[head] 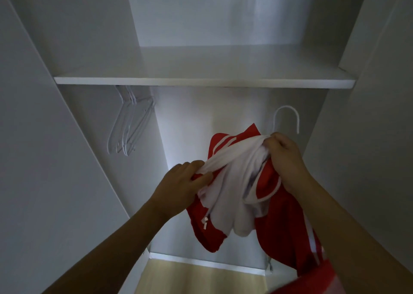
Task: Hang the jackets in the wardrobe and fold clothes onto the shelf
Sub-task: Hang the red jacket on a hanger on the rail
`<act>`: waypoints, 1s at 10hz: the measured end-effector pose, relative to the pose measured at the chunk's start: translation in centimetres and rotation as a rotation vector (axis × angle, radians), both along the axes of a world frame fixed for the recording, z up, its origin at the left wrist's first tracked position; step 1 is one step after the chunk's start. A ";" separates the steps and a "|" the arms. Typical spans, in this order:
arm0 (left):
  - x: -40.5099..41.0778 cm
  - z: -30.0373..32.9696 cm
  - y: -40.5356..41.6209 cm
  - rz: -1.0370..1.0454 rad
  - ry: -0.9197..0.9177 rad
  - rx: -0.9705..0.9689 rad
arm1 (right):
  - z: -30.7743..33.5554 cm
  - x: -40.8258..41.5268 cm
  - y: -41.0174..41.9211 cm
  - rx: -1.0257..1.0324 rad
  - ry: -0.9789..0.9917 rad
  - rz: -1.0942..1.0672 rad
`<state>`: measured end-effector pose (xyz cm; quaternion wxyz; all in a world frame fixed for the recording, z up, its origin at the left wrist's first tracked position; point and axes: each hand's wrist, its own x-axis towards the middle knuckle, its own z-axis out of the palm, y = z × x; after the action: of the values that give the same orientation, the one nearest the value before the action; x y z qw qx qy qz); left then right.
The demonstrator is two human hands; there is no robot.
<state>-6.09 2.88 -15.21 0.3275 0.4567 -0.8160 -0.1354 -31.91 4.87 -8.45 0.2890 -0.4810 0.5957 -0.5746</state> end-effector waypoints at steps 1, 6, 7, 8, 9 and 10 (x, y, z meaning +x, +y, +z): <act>-0.1 -0.3 0.1 -0.007 -0.023 0.085 | -0.2 0.3 0.3 0.021 -0.022 0.007; -4.8 -3.1 1.9 0.163 -0.434 -0.145 | 0.6 0.2 1.3 0.090 -0.130 -0.032; -3.7 -2.4 0.8 0.139 -0.285 -0.154 | 0.5 -0.8 1.9 0.133 -0.173 -0.094; -3.6 -1.6 0.1 0.060 -0.252 -0.082 | 0.7 -1.1 2.4 0.134 -0.216 -0.110; -6.2 -2.2 0.1 0.111 -0.268 0.115 | 1.2 -0.7 2.7 0.089 -0.197 -0.072; -7.9 -3.0 -0.1 0.184 -0.293 0.135 | 1.5 -0.6 3.1 0.068 -0.149 -0.052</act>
<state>-14.02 2.80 -18.17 0.1847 0.5650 -0.7990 -0.0911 -32.52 7.93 -6.96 0.3334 -0.4112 0.6041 -0.5957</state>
